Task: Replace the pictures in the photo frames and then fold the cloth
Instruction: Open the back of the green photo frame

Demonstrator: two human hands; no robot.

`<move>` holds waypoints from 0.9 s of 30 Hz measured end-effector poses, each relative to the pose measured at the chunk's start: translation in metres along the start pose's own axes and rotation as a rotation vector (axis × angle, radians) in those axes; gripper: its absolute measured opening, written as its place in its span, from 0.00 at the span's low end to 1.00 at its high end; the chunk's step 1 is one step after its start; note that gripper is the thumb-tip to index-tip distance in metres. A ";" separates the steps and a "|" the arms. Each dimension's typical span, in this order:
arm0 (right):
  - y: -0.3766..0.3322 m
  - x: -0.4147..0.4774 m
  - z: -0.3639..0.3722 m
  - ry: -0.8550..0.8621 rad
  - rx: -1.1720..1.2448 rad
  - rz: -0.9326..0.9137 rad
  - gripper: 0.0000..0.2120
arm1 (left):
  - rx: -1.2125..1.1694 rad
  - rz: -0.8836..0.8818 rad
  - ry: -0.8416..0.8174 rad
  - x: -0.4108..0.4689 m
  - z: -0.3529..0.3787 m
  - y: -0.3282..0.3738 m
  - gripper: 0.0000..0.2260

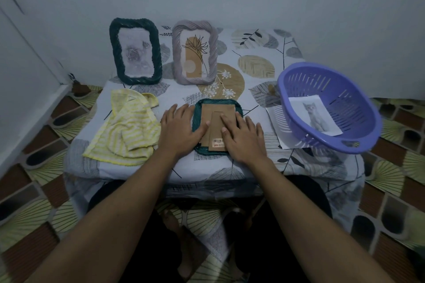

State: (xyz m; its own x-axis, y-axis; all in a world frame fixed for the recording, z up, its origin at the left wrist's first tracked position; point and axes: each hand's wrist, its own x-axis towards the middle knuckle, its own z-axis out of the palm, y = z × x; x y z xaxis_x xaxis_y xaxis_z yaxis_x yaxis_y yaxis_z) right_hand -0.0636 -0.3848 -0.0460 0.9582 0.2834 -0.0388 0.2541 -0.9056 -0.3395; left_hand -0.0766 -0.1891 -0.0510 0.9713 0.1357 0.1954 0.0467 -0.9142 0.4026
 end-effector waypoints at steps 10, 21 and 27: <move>0.001 0.000 0.002 0.025 0.024 -0.005 0.24 | -0.291 0.345 -0.046 -0.031 -0.008 -0.018 0.18; 0.001 0.000 0.003 0.025 0.036 0.000 0.23 | -0.444 0.316 -0.115 -0.040 -0.022 -0.019 0.24; 0.000 0.000 0.004 0.031 0.039 -0.002 0.23 | -0.418 0.283 -0.181 -0.041 -0.022 -0.021 0.16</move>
State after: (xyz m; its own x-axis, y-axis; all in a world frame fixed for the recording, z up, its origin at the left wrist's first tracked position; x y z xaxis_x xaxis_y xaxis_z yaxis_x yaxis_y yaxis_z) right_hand -0.0638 -0.3837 -0.0501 0.9616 0.2743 -0.0092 0.2509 -0.8922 -0.3756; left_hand -0.1224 -0.1669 -0.0474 0.9589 -0.1961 0.2052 -0.2838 -0.6706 0.6854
